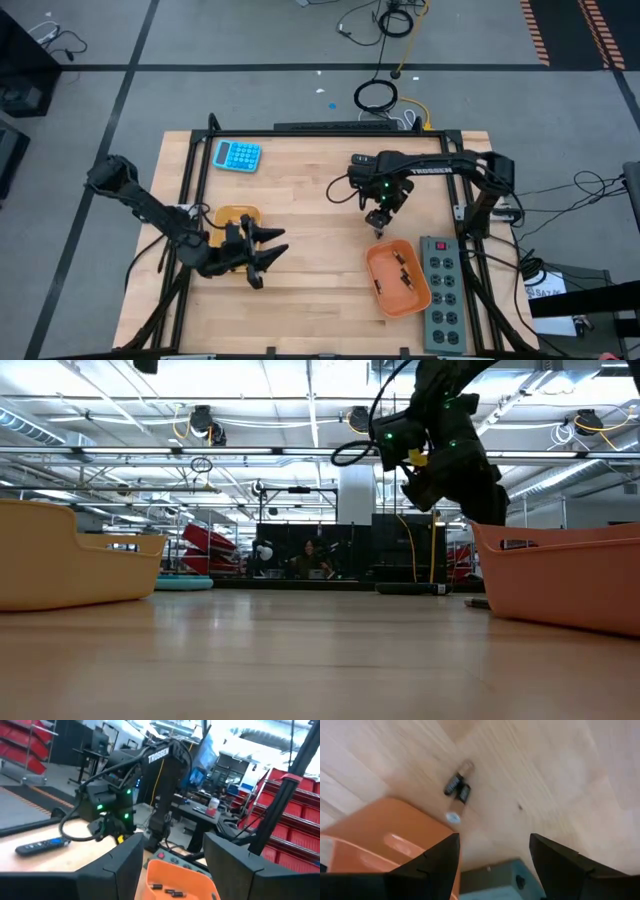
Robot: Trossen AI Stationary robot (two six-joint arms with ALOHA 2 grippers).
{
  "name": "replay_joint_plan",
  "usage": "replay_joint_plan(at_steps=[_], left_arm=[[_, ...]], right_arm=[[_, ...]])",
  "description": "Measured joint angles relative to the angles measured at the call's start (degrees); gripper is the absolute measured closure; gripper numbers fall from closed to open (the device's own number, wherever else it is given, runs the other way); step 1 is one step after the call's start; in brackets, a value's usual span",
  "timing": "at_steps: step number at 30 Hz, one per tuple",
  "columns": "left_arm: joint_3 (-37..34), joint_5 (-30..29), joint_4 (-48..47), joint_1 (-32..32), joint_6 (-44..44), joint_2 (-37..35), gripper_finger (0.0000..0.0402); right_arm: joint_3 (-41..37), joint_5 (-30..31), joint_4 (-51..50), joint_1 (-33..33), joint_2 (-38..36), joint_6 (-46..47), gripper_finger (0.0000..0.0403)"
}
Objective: Sort batteries
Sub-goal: Put the black battery into the orange bin
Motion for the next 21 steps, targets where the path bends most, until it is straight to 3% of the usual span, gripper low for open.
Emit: replay_joint_plan(at_steps=[7,21], left_arm=[[3.5,2.9,0.0,0.4,8.3,0.0,0.0188],[8.3,6.3,-0.2,0.4,24.5,-0.1,0.0188]], right_arm=[[1.5,-0.5,3.5,0.1,2.2,3.3,0.0170],[5.0,-2.2,-0.8,0.2,10.7,5.7,0.0170]])
